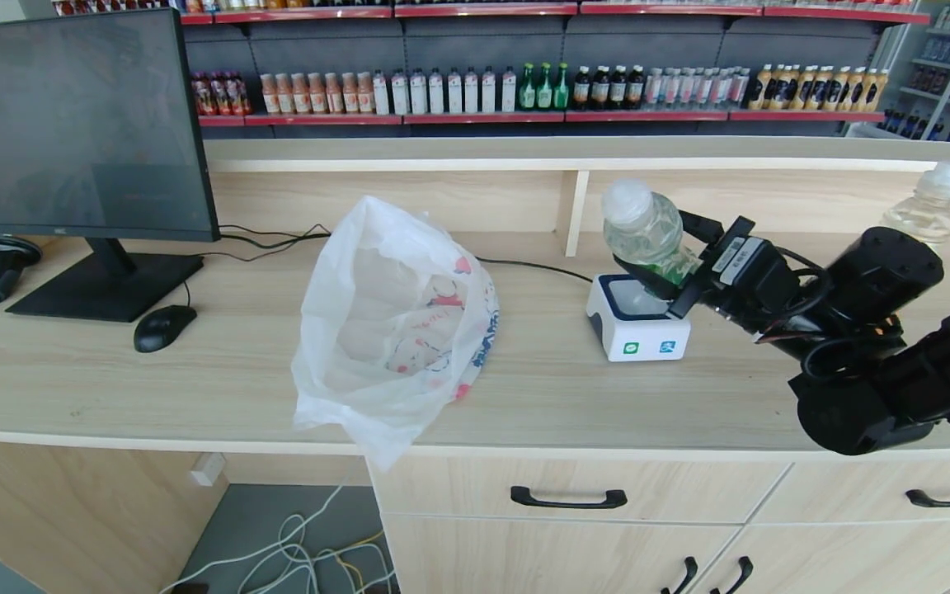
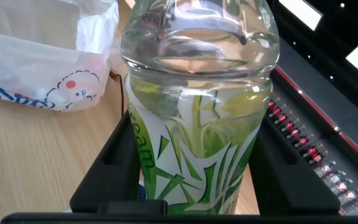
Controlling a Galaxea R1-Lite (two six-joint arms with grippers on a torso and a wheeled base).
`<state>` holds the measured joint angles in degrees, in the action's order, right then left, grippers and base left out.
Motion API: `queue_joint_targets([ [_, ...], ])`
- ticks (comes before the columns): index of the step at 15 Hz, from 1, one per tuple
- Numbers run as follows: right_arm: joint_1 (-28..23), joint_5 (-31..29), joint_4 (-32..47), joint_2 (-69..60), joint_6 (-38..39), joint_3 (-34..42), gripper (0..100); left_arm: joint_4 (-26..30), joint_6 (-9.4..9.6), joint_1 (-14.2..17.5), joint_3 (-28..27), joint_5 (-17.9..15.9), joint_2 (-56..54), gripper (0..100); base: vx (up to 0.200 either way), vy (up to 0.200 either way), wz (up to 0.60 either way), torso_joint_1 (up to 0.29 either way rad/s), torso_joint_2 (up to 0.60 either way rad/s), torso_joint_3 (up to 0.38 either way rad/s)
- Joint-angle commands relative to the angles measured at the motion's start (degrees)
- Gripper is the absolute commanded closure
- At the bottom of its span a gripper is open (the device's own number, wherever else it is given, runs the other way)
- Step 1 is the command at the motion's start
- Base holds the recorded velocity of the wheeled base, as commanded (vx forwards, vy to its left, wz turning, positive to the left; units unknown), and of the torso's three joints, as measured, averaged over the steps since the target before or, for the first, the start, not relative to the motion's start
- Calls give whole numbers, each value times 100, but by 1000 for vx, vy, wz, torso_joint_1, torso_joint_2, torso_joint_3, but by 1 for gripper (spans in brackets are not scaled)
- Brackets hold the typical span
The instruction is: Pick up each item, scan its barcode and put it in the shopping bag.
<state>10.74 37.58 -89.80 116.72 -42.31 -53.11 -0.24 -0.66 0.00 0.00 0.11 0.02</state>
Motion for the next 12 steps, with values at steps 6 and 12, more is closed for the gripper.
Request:
queue_joint_targets([
  [6,7,-629,-20,-730,505,557,100,-2,-4,0,0,7,6,0,0,0,0,0,0,0],
  [12,16,-1886,-20,-1635,1806,1374,100,-2,-13,0,0,7,-2,0,0,0,0,0,0,0],
])
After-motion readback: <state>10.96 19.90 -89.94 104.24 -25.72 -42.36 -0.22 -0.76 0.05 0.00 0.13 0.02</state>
